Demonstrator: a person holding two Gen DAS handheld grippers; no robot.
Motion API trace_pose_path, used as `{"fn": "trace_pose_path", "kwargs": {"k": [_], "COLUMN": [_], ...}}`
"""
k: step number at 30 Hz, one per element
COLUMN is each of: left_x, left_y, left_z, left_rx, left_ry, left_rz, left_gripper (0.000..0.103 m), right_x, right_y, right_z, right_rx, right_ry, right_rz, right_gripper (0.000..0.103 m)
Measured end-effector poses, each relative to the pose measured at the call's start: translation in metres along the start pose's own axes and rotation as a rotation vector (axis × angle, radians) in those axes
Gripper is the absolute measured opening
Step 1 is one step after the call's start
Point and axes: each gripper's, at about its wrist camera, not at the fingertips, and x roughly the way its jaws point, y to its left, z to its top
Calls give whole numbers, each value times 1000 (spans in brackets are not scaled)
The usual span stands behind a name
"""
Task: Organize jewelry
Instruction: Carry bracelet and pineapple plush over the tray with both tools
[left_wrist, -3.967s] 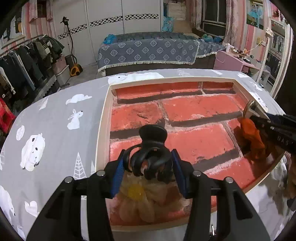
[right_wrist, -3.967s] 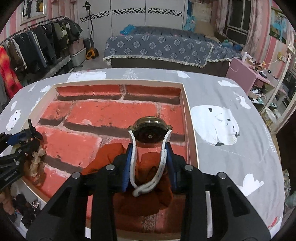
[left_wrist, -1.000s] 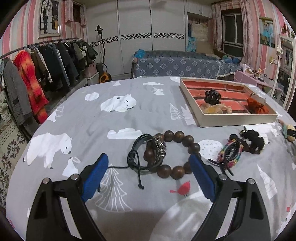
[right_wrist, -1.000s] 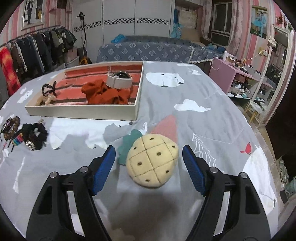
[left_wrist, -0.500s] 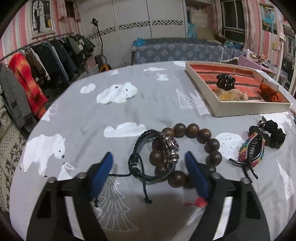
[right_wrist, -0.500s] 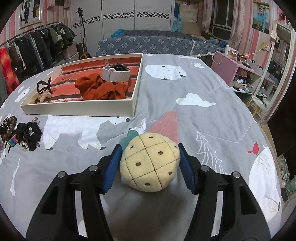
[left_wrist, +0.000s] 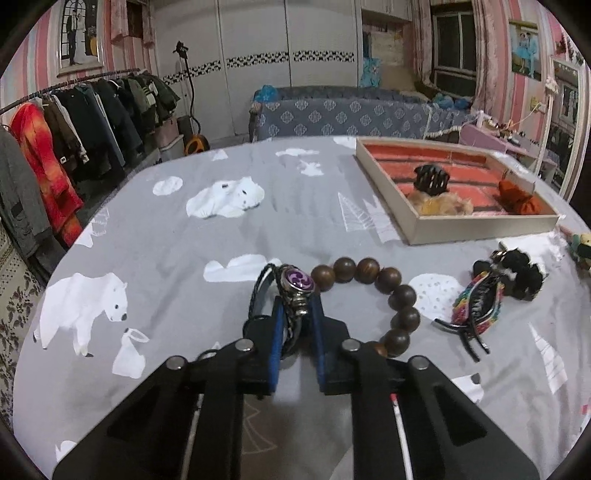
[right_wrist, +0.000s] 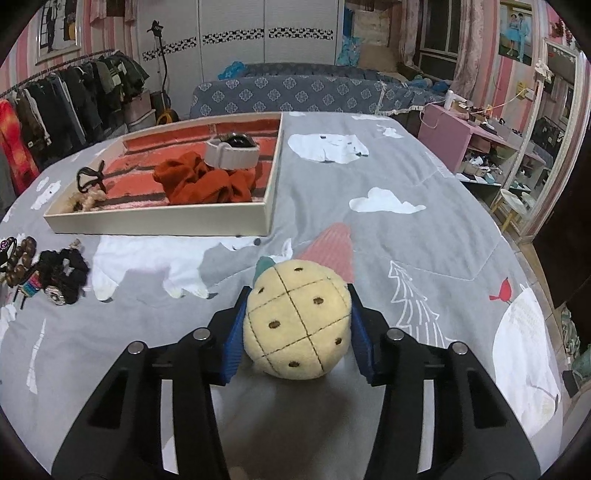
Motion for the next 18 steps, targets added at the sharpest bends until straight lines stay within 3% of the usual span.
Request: {"fn": "trace_pose_path", "kwargs": {"k": [18], "left_x": [-70], "left_y": [12], "left_z": [6], "left_rx": [-21], "left_ry": [-119], "left_rz": [16], "left_gripper": [14], "right_x": [-78], "right_y": [18], "right_z": [8], "right_rx": [-34], "right_ry": [-143], "right_rz": [19], "right_gripper": [49]}}
